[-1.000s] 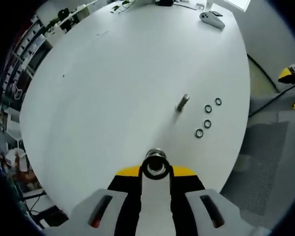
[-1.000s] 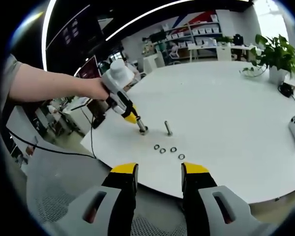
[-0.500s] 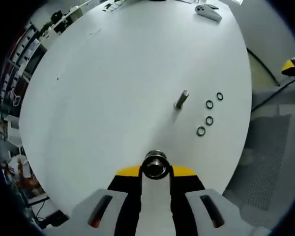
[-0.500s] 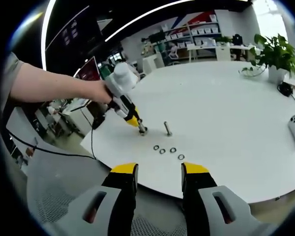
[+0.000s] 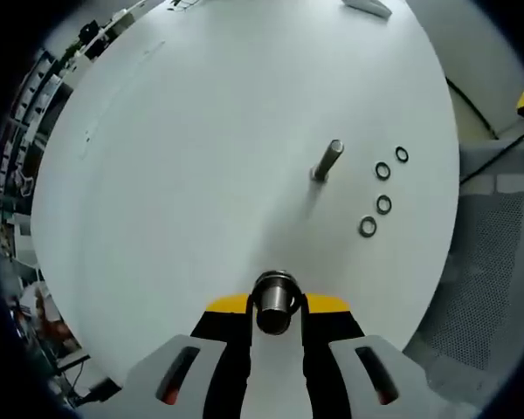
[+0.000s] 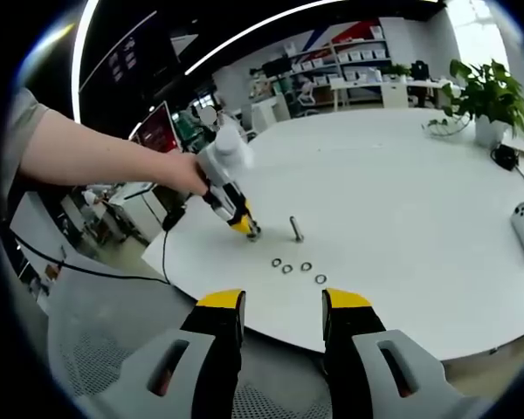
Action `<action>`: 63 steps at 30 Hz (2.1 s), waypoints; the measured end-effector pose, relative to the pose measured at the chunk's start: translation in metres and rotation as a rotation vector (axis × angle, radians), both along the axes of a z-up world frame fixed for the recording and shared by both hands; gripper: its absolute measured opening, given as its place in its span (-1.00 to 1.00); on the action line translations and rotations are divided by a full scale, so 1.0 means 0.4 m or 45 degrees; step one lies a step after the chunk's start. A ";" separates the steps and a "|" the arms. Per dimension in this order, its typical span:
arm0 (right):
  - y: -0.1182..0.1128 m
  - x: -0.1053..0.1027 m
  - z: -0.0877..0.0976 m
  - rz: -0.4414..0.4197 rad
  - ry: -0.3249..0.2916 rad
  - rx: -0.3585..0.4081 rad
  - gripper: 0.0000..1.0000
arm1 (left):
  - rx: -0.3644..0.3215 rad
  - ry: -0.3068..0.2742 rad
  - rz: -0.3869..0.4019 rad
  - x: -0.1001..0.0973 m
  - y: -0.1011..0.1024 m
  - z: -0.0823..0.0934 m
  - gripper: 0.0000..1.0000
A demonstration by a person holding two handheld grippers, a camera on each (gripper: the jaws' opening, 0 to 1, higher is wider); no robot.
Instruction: Place the washer onto the threaded stud by aligning its center hole with the stud, sliding it down to the base, and recovering from edge contact or off-axis alignment until the washer reaches the visible bottom stop.
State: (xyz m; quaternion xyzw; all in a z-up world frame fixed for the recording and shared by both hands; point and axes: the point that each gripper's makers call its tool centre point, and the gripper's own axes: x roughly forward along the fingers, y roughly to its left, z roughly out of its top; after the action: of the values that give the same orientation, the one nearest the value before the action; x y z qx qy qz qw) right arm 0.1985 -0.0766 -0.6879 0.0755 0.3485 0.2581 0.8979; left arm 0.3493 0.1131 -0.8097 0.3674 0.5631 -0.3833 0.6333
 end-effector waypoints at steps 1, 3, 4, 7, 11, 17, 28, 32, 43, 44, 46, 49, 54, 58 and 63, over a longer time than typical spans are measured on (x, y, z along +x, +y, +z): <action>0.000 0.000 0.000 0.000 -0.001 0.000 -0.26 | 0.005 0.002 0.002 0.001 0.001 -0.006 -0.62; 0.000 0.000 0.000 0.003 -0.001 -0.002 -0.26 | 0.008 0.005 0.008 0.002 0.002 -0.014 -0.62; 0.000 0.000 0.000 0.004 0.000 -0.002 -0.26 | 0.009 0.000 0.005 0.002 0.002 -0.015 -0.62; -0.001 0.001 -0.001 0.000 0.002 -0.002 -0.26 | 0.023 -0.002 -0.029 -0.003 0.003 -0.025 -0.62; -0.002 0.001 -0.002 -0.002 0.001 -0.003 -0.26 | 0.016 0.006 -0.012 0.001 0.004 -0.031 -0.62; -0.004 0.003 -0.001 -0.005 -0.001 -0.003 -0.26 | -0.005 0.021 -0.002 -0.003 0.002 -0.032 -0.60; -0.001 0.000 -0.002 0.002 0.004 -0.013 -0.26 | -0.094 -0.108 0.061 0.024 0.009 0.004 -0.46; -0.003 0.001 -0.002 -0.002 0.001 -0.014 -0.26 | -0.109 -0.169 0.068 0.032 0.031 0.017 -0.37; 0.001 -0.002 -0.002 0.018 -0.004 -0.027 -0.26 | -0.217 -0.187 0.237 -0.027 0.089 0.047 -0.42; 0.002 -0.003 -0.002 0.021 -0.004 -0.027 -0.26 | -0.237 -0.186 0.257 -0.032 0.089 0.050 -0.42; 0.003 -0.003 -0.001 0.025 -0.008 -0.027 -0.26 | -0.299 -0.201 0.311 -0.042 0.084 0.065 -0.41; 0.007 -0.005 -0.003 0.043 -0.006 -0.036 -0.26 | -0.361 -0.242 0.324 -0.051 0.078 0.086 -0.39; 0.007 -0.006 -0.004 0.045 -0.004 -0.038 -0.26 | -0.468 -0.261 0.403 -0.094 0.074 0.112 -0.37; 0.005 -0.004 -0.002 0.038 -0.007 -0.031 -0.26 | -0.549 -0.264 0.521 -0.116 0.080 0.116 -0.35; 0.004 -0.005 -0.005 0.037 -0.002 -0.037 -0.26 | -0.588 -0.305 0.543 -0.144 0.091 0.144 -0.36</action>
State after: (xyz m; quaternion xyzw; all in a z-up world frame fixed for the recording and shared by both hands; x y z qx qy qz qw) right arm 0.1966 -0.0750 -0.6899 0.0573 0.3526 0.2661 0.8953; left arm 0.2915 0.1496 -0.7521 0.1306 0.4469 -0.3139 0.8275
